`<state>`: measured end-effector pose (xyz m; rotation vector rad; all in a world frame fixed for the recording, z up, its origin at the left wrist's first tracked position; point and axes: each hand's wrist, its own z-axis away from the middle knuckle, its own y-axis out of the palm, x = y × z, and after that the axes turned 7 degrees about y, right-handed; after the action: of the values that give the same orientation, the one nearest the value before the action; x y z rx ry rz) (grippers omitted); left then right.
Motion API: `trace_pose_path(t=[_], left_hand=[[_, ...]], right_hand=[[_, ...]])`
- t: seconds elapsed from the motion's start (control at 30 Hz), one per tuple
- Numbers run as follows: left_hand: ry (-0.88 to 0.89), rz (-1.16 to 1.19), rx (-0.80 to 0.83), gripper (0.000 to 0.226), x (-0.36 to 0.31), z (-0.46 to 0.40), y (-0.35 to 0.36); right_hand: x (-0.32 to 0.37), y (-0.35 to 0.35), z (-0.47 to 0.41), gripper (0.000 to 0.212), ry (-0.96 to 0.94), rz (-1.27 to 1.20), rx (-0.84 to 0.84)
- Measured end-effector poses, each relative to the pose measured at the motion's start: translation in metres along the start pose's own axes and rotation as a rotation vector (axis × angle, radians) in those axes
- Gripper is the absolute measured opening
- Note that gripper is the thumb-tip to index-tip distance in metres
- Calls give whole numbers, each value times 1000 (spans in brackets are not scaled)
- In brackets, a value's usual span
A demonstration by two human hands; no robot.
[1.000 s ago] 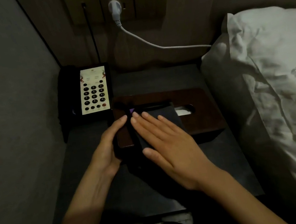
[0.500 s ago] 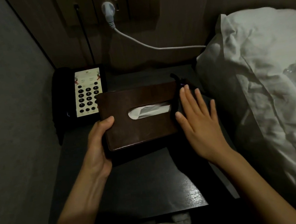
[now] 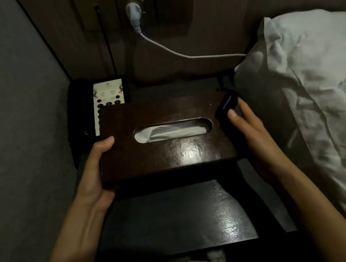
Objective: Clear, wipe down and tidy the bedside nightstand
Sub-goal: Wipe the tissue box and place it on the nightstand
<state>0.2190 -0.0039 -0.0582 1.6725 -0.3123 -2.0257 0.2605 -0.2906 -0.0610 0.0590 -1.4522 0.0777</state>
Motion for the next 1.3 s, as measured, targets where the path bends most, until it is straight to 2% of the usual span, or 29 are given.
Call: trace_pose_path(t=[0.1,0.2,0.37,0.47,0.6,0.73,0.83,0.93,1.07,1.2,1.3], left_hand=[[-19,-11,43,34,-2,0,-6],[-35,-59,85,30,-3,0,-10],[-49,-79,79,29,-2,1,-13],[-1,-36,54,44,0,-1,-10],[72,183,28,62,4,-2,6],[202,24,69,65,28,4,29],[219,-55,63,70,34,4,33],[195,-67,31,67,26,-3,24],[143,-150,45,68,19,-5,11],[29,-226,185,71,19,1,10],[-56,-296,314,70,24,5,16]], right_hand=[[5,-1,-1,38,51,-132,-13],[8,-5,3,41,90,-190,2],[17,-3,11,27,129,-164,-25],[16,4,8,17,183,-208,-137],[8,20,6,18,240,-354,-341],[-1,45,10,20,166,-405,-408],[-3,52,13,25,109,-327,-323],[1,46,13,21,86,-237,-136],[6,41,17,17,229,-181,103],[7,43,18,14,335,-208,268],[5,39,14,19,293,-264,250]])
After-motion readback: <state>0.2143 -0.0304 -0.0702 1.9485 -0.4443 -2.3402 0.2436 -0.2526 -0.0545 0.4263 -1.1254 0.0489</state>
